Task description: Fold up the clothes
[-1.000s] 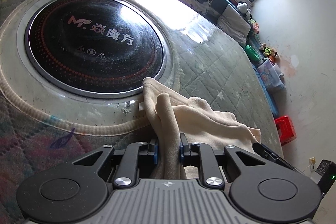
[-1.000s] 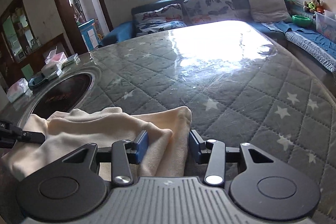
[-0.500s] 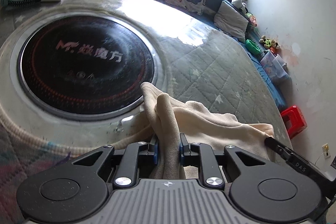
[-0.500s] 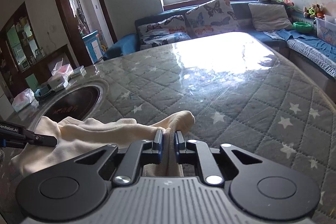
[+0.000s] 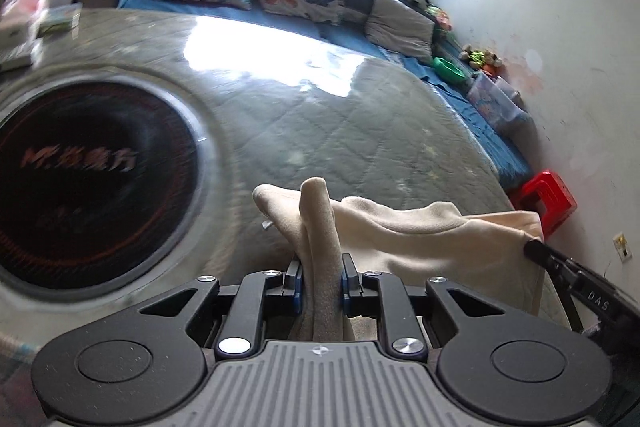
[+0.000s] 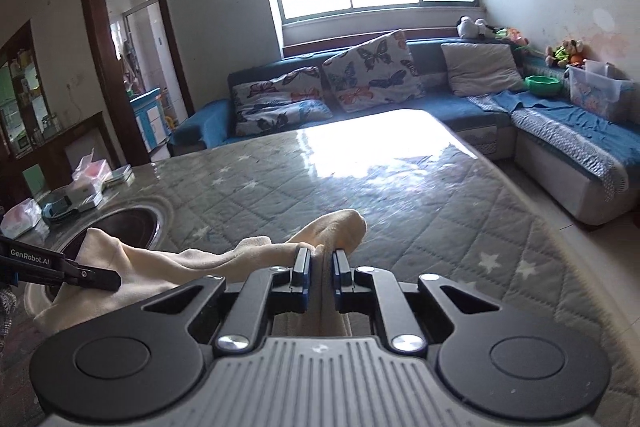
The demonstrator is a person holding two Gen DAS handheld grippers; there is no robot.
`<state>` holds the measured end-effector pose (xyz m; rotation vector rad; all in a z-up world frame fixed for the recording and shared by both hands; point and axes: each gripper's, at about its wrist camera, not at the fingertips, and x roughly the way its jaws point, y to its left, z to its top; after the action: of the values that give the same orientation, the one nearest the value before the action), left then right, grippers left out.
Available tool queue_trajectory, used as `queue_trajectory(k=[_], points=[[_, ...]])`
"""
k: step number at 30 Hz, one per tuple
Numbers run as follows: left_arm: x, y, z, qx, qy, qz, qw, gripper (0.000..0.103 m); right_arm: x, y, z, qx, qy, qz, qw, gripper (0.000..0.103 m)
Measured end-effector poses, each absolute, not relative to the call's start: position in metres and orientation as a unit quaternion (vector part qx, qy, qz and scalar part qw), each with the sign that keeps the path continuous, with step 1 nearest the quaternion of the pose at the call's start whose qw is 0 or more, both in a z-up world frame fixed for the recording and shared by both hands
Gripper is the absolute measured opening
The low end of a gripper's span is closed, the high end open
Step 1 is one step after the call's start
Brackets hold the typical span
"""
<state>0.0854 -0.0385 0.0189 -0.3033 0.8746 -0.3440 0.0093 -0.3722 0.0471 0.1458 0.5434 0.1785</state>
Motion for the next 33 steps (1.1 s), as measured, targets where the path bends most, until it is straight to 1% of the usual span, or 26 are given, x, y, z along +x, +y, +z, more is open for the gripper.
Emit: queue_trajectory(k=[11,21,27,33], points=[[0.119,-0.105,0.028,-0.110,0.415,-0.203,0.880,0.018,0.017,-0.412,0.067,0.070,0.239,0.034,0.968,0.009],[0.148,-0.151,0.028,-0.093,0.421,-0.225,0.874,0.018,0.037,-0.446,0.069,0.069,0.233,-0.010,0.970,0.009],[0.158,-0.170,0.024,-0.076,0.425,-0.232,0.872,0.018,0.046,-0.456,0.067,0.065,0.234,-0.028,0.970,0.009],[0.167,-0.178,0.013,-0.066,0.436,-0.228,0.868,0.018,0.060,-0.466,0.052,0.069,0.250,-0.040,0.965,0.009]])
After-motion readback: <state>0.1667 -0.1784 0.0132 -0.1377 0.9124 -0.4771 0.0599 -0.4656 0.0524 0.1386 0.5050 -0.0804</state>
